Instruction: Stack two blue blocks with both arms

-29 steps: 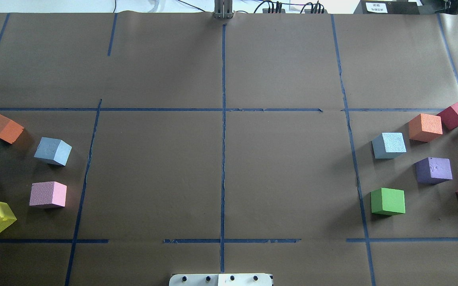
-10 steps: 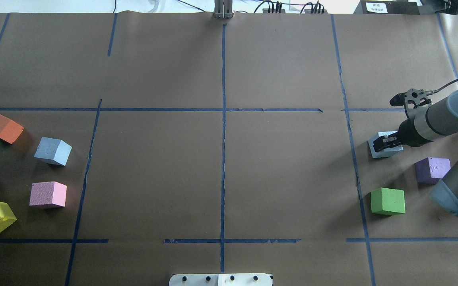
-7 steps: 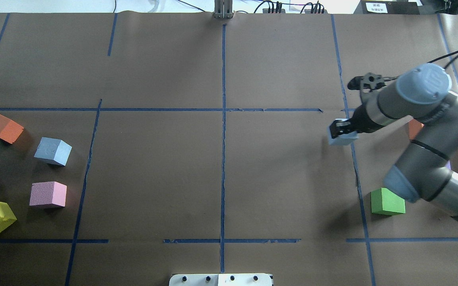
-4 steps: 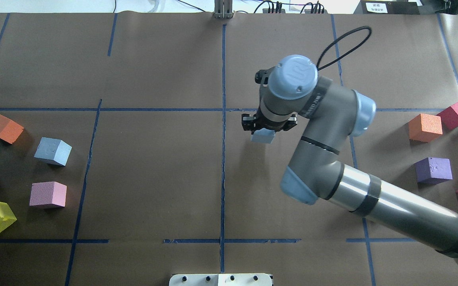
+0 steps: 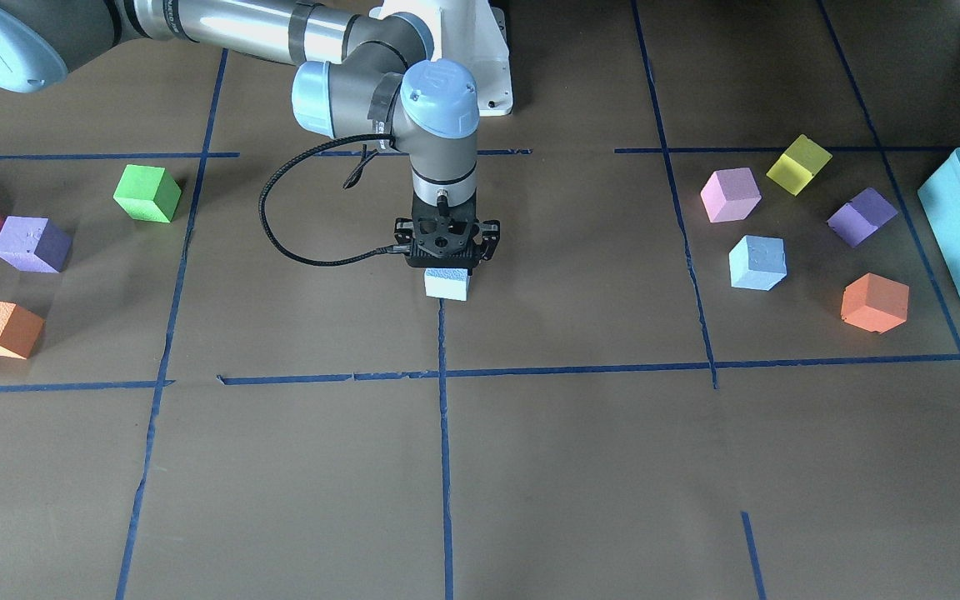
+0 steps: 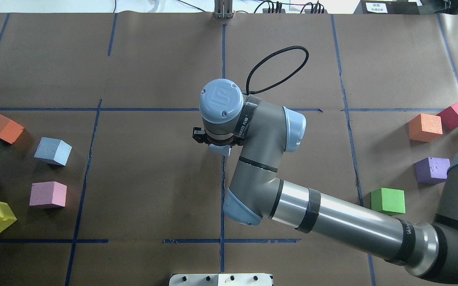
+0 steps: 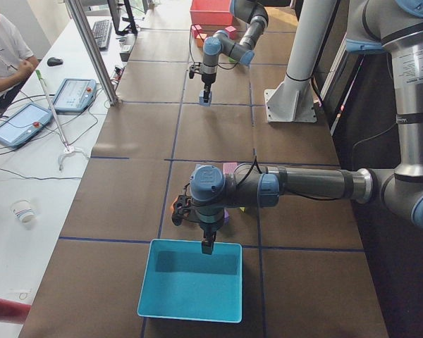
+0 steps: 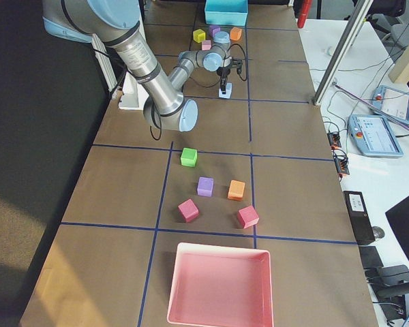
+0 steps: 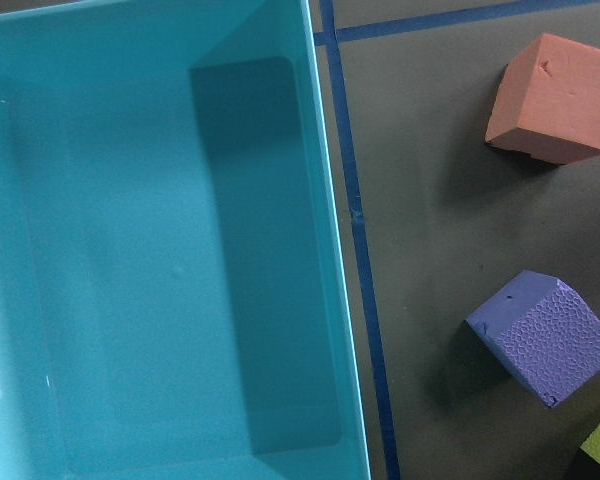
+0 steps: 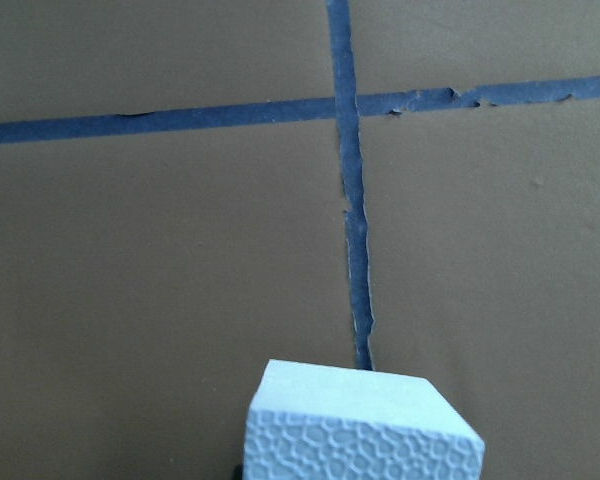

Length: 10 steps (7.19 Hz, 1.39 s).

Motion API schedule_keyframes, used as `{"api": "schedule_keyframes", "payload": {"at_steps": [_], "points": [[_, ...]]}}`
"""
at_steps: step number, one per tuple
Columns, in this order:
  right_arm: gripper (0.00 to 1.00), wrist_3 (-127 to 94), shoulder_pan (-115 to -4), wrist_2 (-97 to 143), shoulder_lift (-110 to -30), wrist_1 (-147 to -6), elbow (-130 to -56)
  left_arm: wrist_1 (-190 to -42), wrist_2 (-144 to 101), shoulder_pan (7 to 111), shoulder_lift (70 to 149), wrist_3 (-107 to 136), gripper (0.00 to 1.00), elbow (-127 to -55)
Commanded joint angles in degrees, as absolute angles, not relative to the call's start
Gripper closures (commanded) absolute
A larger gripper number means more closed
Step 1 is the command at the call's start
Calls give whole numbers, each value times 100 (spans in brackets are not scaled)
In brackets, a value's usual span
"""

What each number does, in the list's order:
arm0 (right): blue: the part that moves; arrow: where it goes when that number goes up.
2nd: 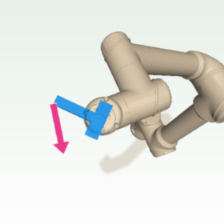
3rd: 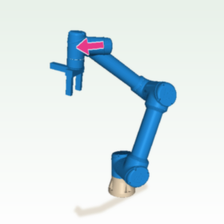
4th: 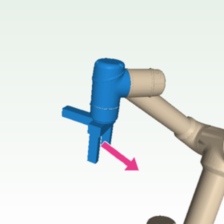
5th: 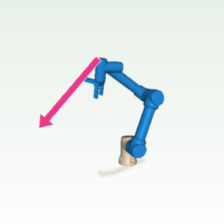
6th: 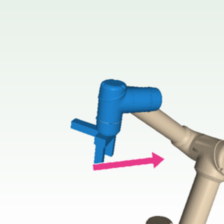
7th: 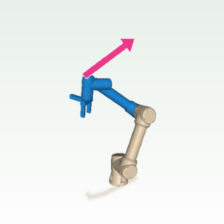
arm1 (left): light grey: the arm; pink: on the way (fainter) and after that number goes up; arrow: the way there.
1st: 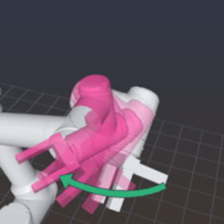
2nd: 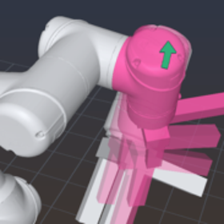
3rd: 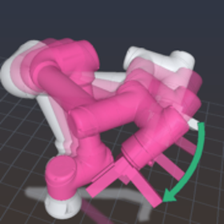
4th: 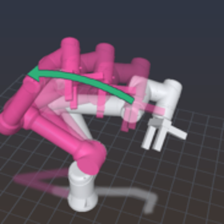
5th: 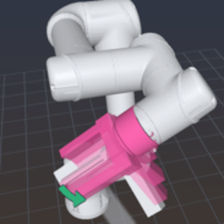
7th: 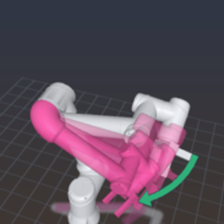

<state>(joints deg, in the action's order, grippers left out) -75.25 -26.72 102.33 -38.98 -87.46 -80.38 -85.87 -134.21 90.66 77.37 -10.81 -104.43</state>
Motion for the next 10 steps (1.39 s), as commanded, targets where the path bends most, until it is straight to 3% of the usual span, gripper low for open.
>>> {"api": "schedule_keyframes", "payload": {"at_steps": [1,3,6,10], "points": [[1,-7375,-2646,10213,-3902,-8745,-8007,-8578,-13421,9062,7743,-1081,0,-10441],[1,-7348,-2759,10265,-3885,-8754,-8155,-8596,-13412,9044,7752,-1090,0,-10441],[1,-6150,-4406,11824,-4548,-8815,-8969,-9058,-13386,8982,8181,-1046,0,-10337],[1,-2000,-6535,13043,-8136,-8798,-11026,-9677,-13754,8660,8534,-36,0,-10562]]}}
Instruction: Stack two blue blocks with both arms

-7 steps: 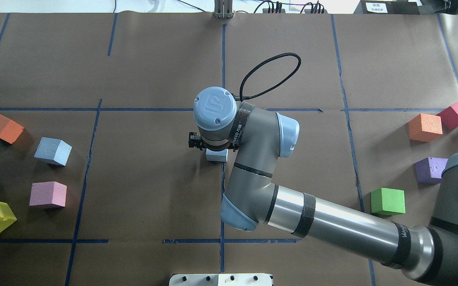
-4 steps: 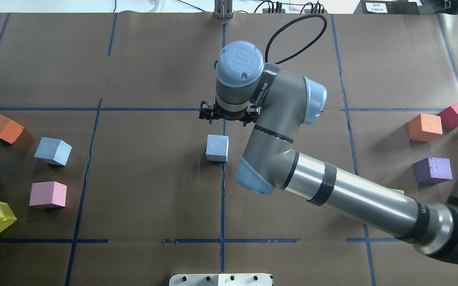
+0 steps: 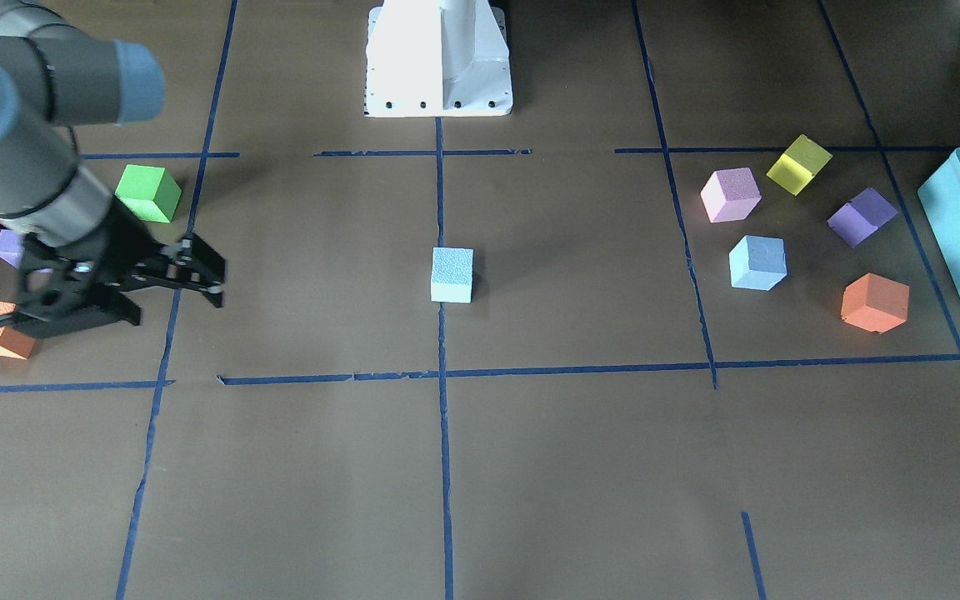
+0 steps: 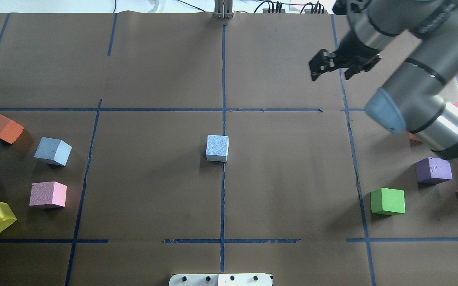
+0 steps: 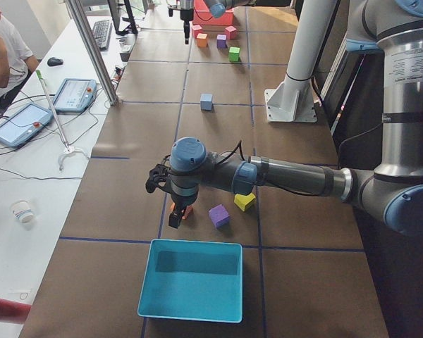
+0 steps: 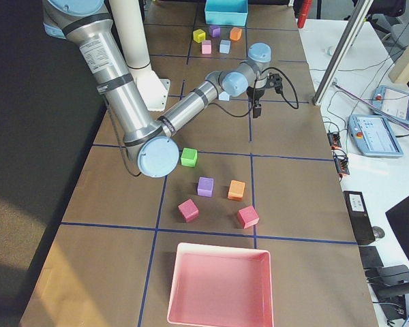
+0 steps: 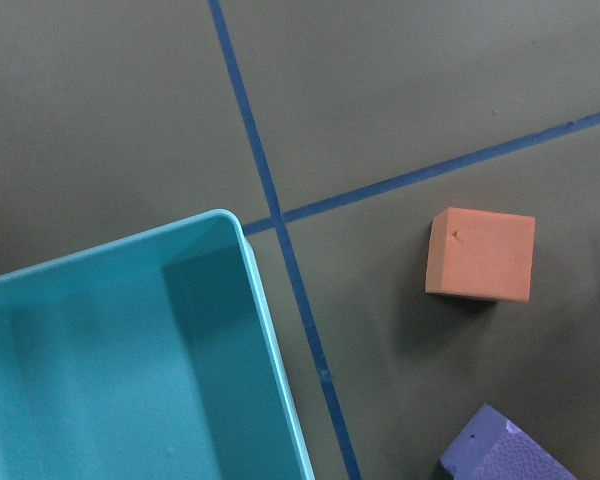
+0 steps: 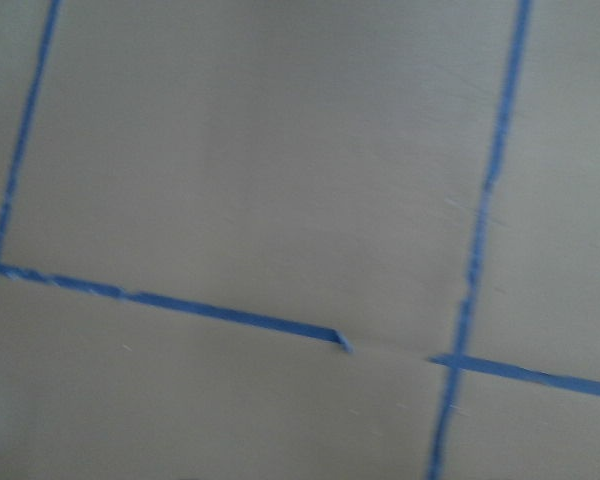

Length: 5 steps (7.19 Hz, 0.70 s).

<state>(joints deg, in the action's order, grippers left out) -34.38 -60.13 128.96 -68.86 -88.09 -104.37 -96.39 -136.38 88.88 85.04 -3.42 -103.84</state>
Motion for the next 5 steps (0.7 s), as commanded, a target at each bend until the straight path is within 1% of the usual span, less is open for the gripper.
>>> {"api": "schedule_keyframes", "payload": {"at_steps": [1,2,3,4,5], "points": [[1,-699,-7070,13060,-8852,-8807,-11143,-9659,-13755,8274,8534,339,0,-10756],[1,428,-7736,13313,-9486,-8807,-11110,-9737,-13720,7870,8543,1030,0,-10975],[1,1658,-8361,13402,-10084,-8824,-11066,-9877,-13659,7292,8604,1524,0,-11047],[1,2061,-8689,13369,-10525,-8859,-11100,-10027,-13623,6799,8718,2008,0,-11039],[1,2065,-8858,13307,-10825,-8859,-11109,-10228,-13040,6368,8849,2648,0,-11030]]}}
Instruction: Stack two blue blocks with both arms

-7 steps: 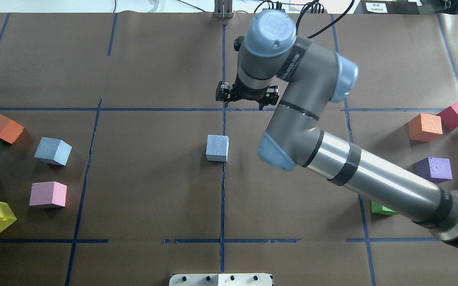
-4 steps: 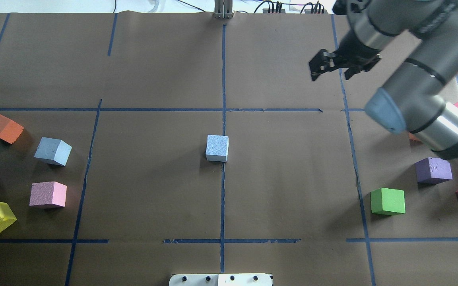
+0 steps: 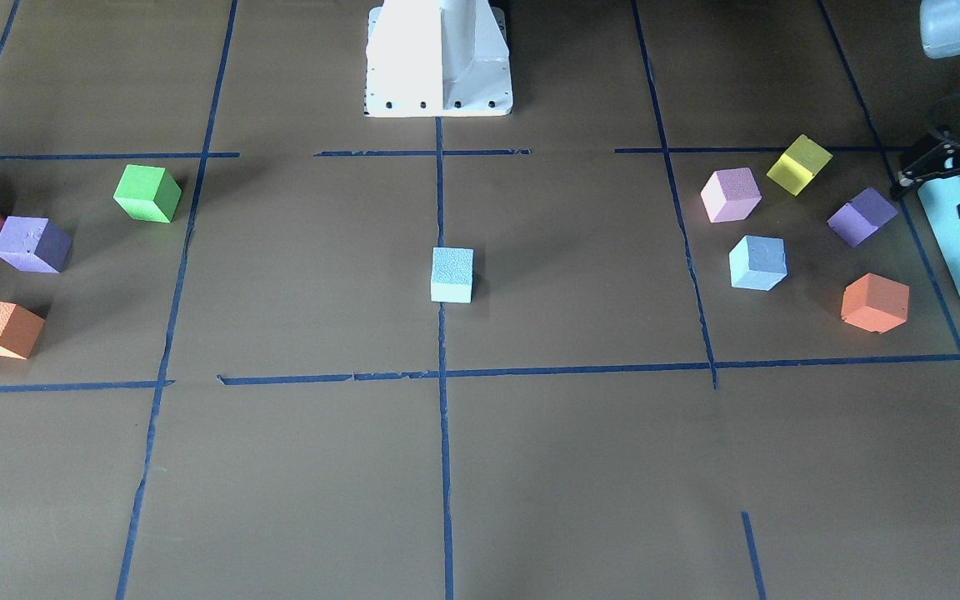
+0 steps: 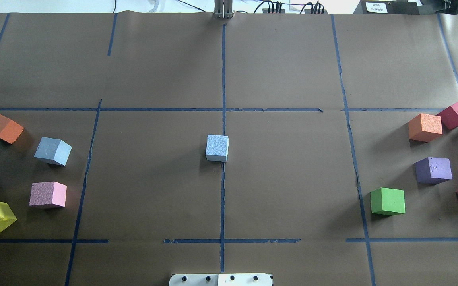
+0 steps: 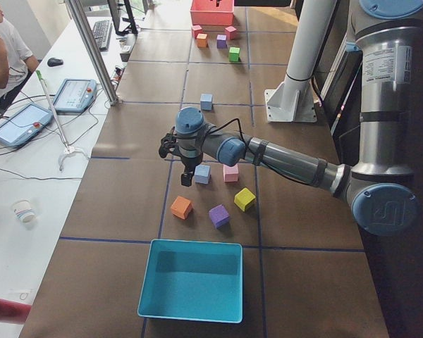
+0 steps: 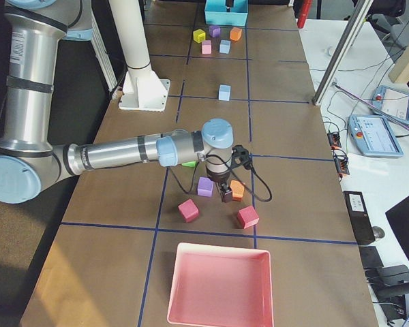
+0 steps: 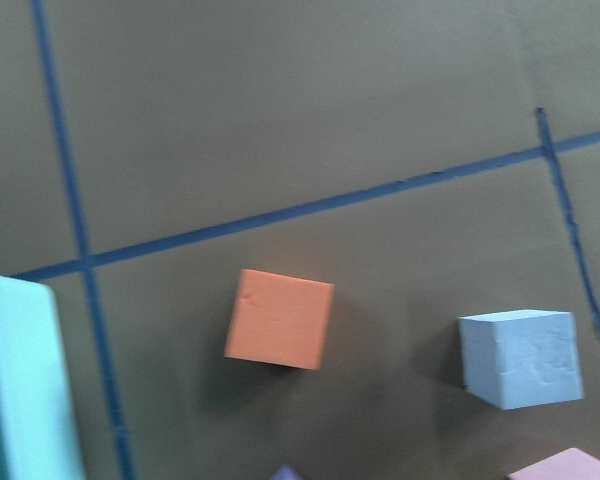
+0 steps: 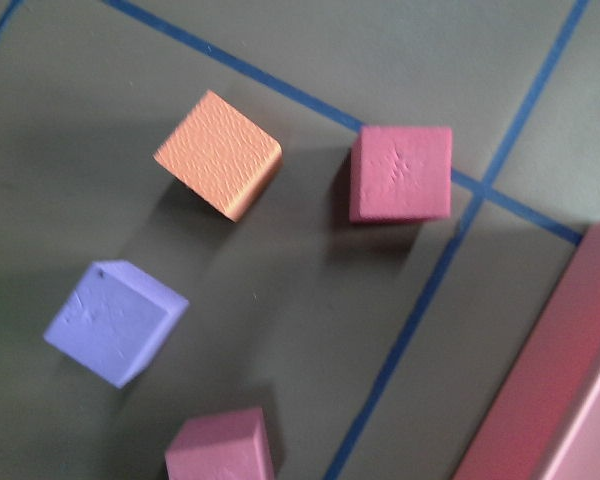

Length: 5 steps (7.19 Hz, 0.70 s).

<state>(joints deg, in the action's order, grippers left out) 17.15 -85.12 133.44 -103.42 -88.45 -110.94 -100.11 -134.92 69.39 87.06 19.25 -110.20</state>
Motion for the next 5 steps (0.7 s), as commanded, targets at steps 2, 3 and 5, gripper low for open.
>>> {"api": "schedule_keyframes", "payload": {"at_steps": [2,3,5], "points": [[1,1978,-8859,13315,-10863,-8850,-11074,-11254,-12648,5488,9016,3494,0,-10620],[1,1978,-8859,13315,-10863,-8851,-11066,-11598,-12465,5267,9148,3846,0,-10434],[1,1978,-8859,13315,-10881,-8851,-11057,-11672,-11771,4774,9185,4157,0,-10301]]}}
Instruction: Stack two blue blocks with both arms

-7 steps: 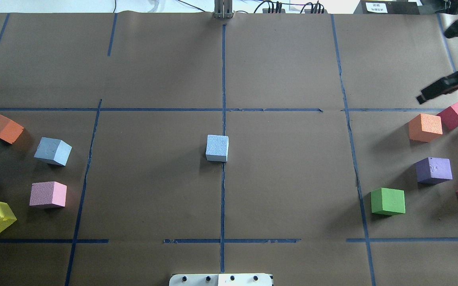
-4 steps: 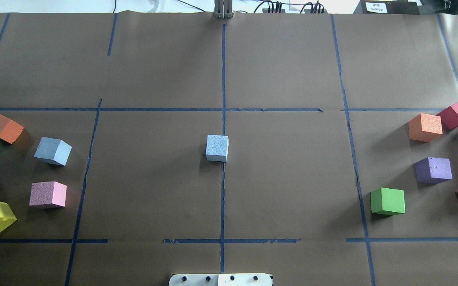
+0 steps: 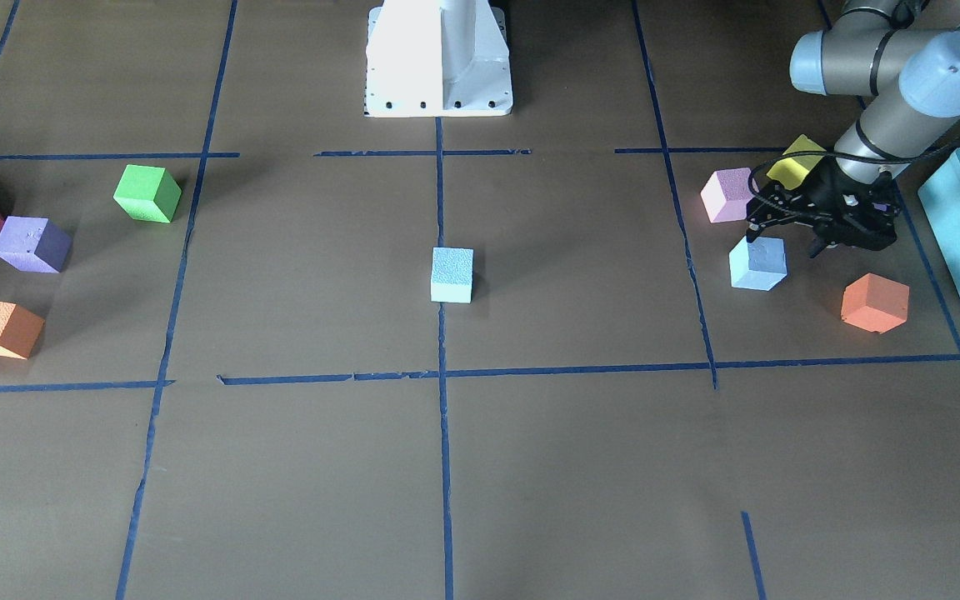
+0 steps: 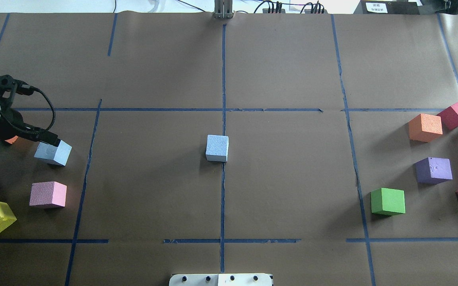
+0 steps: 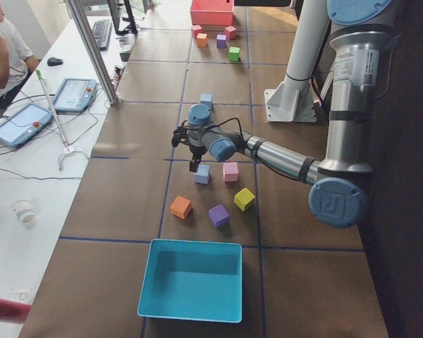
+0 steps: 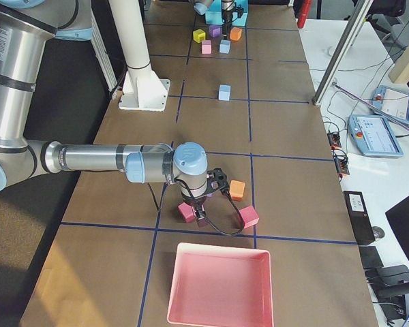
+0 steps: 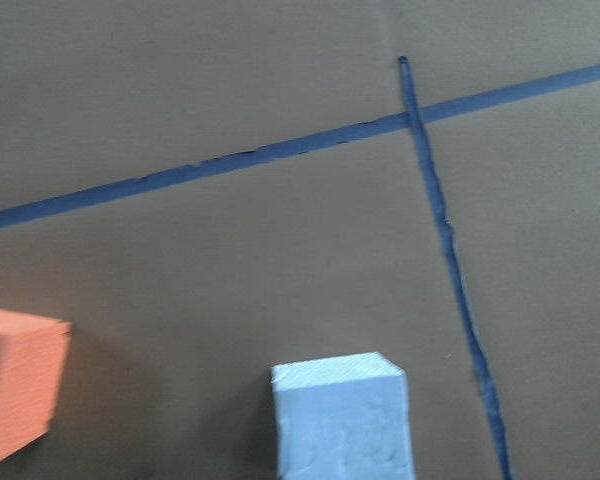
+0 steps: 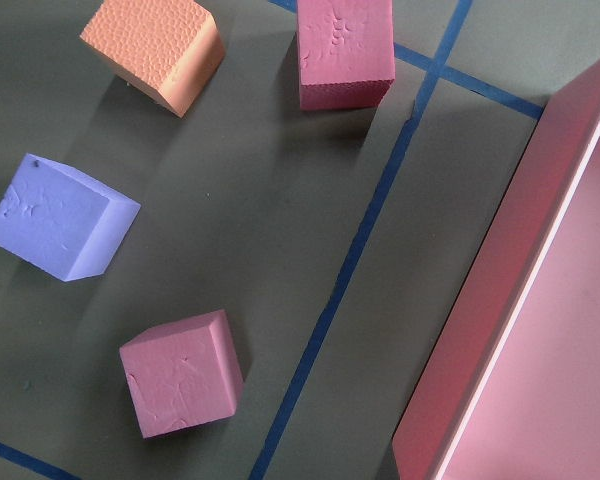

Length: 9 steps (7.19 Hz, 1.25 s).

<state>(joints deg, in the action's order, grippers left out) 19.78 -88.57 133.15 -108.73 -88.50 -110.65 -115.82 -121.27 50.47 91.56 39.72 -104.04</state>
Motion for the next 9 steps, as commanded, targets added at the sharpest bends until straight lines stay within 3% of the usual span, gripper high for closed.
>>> {"api": "schedule_keyframes", "payload": {"at_steps": [1,5,6,8,9], "points": [[1,1978,-8859,13307,-10890,-8842,-11013,-11681,-11760,4772,9185,4157,0,-10162],[1,2004,-8859,13307,-10890,-8781,-10846,-11681,-11760,4668,9237,4192,0,-9889],[1,2004,-8859,13307,-10890,-8772,-10837,-11681,-11760,4650,9394,4201,24,-9757],[1,1995,-8859,13307,-10881,-8771,-10837,-11681,-11760,4606,9413,4192,84,-9729],[1,1986,-8859,13315,-10881,-8771,-10837,-11663,-11760,4605,9430,4227,96,-9834]]}}
